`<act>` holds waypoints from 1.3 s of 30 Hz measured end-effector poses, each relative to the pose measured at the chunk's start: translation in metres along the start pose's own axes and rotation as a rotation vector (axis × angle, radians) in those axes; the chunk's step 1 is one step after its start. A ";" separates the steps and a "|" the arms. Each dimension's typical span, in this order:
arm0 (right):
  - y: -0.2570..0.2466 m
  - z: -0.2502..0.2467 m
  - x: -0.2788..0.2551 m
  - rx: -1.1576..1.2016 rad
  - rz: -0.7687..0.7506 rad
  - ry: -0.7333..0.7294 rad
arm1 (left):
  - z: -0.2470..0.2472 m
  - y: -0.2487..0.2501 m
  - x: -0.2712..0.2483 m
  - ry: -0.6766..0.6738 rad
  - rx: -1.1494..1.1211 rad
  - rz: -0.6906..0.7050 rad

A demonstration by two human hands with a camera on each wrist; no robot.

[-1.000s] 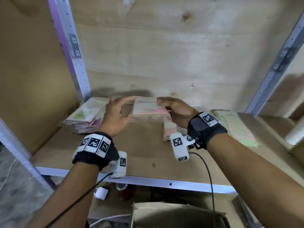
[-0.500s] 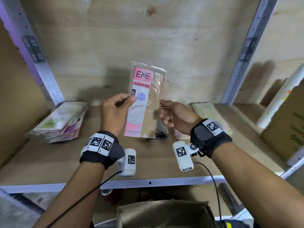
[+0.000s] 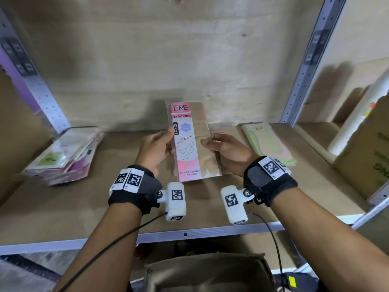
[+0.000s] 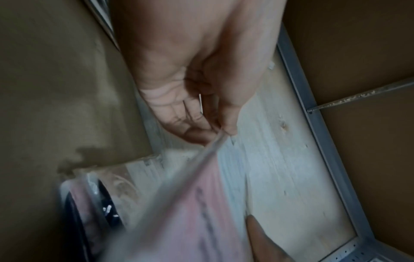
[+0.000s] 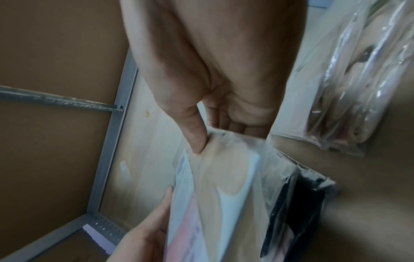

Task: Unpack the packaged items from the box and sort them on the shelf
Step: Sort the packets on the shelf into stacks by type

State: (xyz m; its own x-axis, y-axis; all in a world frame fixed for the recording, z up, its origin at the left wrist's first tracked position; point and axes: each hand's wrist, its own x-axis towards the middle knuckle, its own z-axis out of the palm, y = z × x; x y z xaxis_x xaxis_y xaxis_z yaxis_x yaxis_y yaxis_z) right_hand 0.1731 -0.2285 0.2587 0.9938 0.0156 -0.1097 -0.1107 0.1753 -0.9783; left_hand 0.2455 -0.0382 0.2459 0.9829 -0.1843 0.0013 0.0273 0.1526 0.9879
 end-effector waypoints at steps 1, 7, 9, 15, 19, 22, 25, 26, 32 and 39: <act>0.000 -0.003 -0.002 0.012 0.013 -0.004 | 0.001 -0.002 0.001 -0.011 0.024 -0.013; 0.006 -0.021 -0.007 -0.168 0.094 -0.057 | -0.011 0.000 0.010 0.015 -0.018 0.021; 0.007 -0.024 -0.011 -0.245 0.099 -0.093 | -0.021 0.002 0.013 0.045 -0.053 0.047; 0.009 -0.030 -0.026 -0.379 0.123 -0.211 | -0.053 0.003 0.016 -0.085 0.314 0.026; 0.010 -0.035 -0.031 -0.447 0.157 -0.209 | -0.056 0.008 0.006 -0.148 0.497 0.078; 0.010 -0.037 -0.032 -0.461 0.164 -0.223 | -0.054 0.009 0.000 -0.110 0.528 0.074; 0.011 -0.038 -0.032 -0.431 0.146 -0.259 | -0.051 0.009 -0.004 -0.100 0.430 0.014; 0.012 -0.037 -0.032 -0.424 0.138 -0.268 | -0.050 0.010 -0.005 -0.116 0.365 -0.012; 0.011 -0.032 -0.032 -0.338 0.114 -0.329 | -0.054 0.016 -0.013 -0.225 0.207 -0.113; 0.002 -0.033 -0.033 -0.198 0.092 -0.187 | -0.043 0.010 -0.005 0.022 0.069 -0.141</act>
State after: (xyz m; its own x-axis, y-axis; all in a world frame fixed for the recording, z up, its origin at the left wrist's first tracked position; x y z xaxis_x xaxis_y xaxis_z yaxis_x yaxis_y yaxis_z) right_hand 0.1405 -0.2609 0.2548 0.9610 0.2071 -0.1831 -0.1807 -0.0307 -0.9831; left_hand 0.2488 0.0060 0.2491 0.9740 -0.1773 -0.1410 0.1536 0.0593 0.9863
